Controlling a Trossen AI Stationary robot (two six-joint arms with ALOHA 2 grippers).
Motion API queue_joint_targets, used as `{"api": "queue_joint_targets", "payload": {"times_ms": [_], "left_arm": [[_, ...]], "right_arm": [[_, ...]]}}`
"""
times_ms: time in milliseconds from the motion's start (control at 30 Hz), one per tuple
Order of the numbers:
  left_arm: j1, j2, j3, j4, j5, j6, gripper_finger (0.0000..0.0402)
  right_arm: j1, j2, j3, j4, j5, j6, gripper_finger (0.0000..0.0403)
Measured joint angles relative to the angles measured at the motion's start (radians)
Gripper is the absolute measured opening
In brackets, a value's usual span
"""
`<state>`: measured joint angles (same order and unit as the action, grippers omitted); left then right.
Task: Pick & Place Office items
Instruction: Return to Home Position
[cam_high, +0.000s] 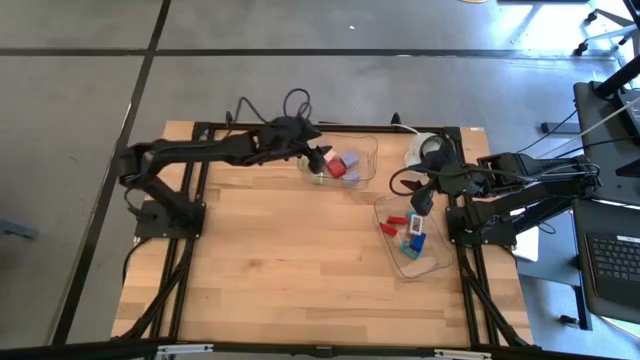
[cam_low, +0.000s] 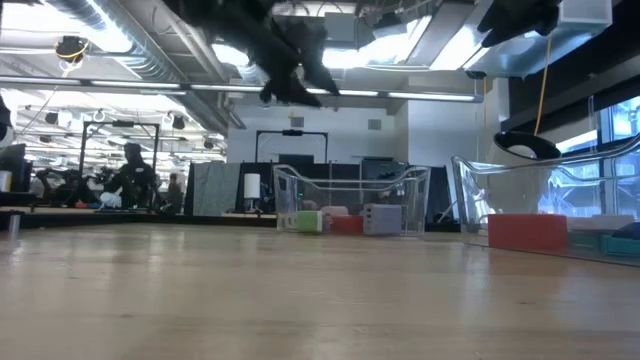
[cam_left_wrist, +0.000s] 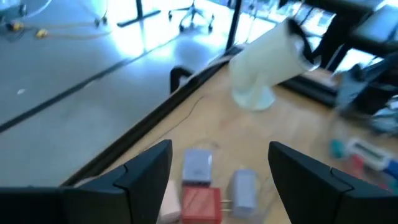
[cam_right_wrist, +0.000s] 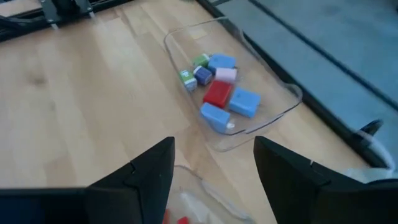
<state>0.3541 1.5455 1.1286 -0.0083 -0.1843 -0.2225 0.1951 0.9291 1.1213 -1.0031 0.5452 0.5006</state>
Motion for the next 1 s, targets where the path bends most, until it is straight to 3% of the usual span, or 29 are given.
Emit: {"api": "queue_joint_targets", "payload": {"times_ms": [300, 533, 633, 833, 1000], "left_arm": [[-0.076, -0.252, 0.000, -0.217, -0.009, 0.035, 0.0262], [-0.180, -0.426, 0.001, -0.425, -0.100, 0.056, 0.0262], [-0.225, -0.495, 0.002, -0.560, -0.169, 0.056, 0.0262], [-0.316, -0.621, 0.000, -0.798, -0.351, -0.190, 0.0262], [-0.430, -0.717, -0.056, -0.782, -0.405, -0.247, 0.0262]], "right_arm": [[0.000, -0.001, -0.010, -0.041, -0.045, 0.043, 0.0221], [0.000, -0.061, -0.135, -0.016, -0.043, 0.112, 0.0221], [0.000, -0.118, -0.227, 0.075, -0.085, 0.125, 0.0221], [0.000, -0.229, -0.440, 0.364, -0.214, 0.124, 0.0221], [0.000, -0.290, -0.585, 0.580, -0.279, 0.129, 0.0221]]}}
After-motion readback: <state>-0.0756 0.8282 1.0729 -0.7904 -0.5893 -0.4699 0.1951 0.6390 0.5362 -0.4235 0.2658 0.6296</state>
